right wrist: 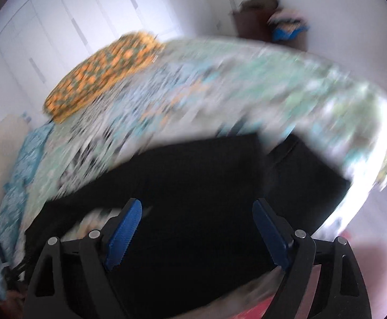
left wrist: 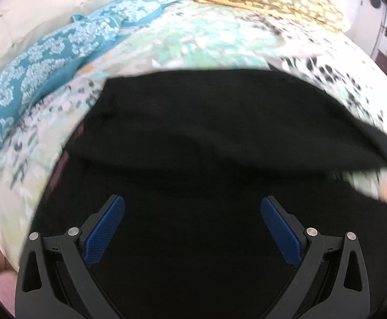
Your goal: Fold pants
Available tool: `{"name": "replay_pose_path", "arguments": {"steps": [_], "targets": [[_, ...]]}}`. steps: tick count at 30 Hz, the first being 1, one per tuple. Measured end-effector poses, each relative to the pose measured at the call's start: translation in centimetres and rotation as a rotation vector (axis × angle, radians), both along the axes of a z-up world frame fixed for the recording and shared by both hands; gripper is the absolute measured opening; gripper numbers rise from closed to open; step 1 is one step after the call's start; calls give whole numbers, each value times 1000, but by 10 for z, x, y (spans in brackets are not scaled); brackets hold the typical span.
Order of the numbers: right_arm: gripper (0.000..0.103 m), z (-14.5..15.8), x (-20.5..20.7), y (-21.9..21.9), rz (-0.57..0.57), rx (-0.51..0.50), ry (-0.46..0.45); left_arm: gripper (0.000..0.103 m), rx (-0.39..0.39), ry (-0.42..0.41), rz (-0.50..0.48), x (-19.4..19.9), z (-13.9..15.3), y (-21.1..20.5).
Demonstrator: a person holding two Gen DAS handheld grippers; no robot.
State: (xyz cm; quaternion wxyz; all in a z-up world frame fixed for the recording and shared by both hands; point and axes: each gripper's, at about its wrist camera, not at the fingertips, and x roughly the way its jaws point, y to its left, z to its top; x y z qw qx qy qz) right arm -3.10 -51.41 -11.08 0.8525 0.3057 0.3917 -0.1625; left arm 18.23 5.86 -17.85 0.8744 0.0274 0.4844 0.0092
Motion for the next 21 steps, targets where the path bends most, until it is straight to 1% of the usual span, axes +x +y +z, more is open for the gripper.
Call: {"name": "replay_pose_path", "arguments": {"steps": [1, 2, 3, 4, 5, 7, 9, 10, 13, 17, 19, 21], "targets": [[85, -8, 3, 10, 21, 37, 5, 103, -2, 17, -2, -4, -7, -1], [85, -13, 7, 16, 37, 58, 9, 103, -3, 48, 5, -9, -20, 0], [85, -17, 12, 22, 64, 71, 14, 103, -18, 45, 9, -11, -24, 1], [85, -20, 18, 26, 95, 65, 22, 103, -43, 6, 17, -15, -24, 3], [85, -23, 22, 27, 115, 56, 26, 103, -53, -9, 23, -16, -23, 4], [85, -27, 26, 23, 125, 43, 33, 103, -42, 6, 15, -14, -24, 0], [85, -31, 22, 12, 77, 67, 18, 103, -49, 1, 15, -15, -24, 1], [85, -34, 18, 4, 45, 95, 4, 103, -55, -2, 16, -15, -24, 2], [85, -45, 8, -19, -19, 216, -41, 103, -52, -14, 16, -15, -25, 3], [85, -56, 9, -34, -43, 328, -75, 103, -44, -19, 19, -13, -26, 4], [85, -62, 16, -46, -63, 343, -76, 103, -46, -20, 19, -14, -26, 4], [85, -60, 21, -59, -99, 315, -86, 103, -45, -22, 20, -15, -27, 4]]}}
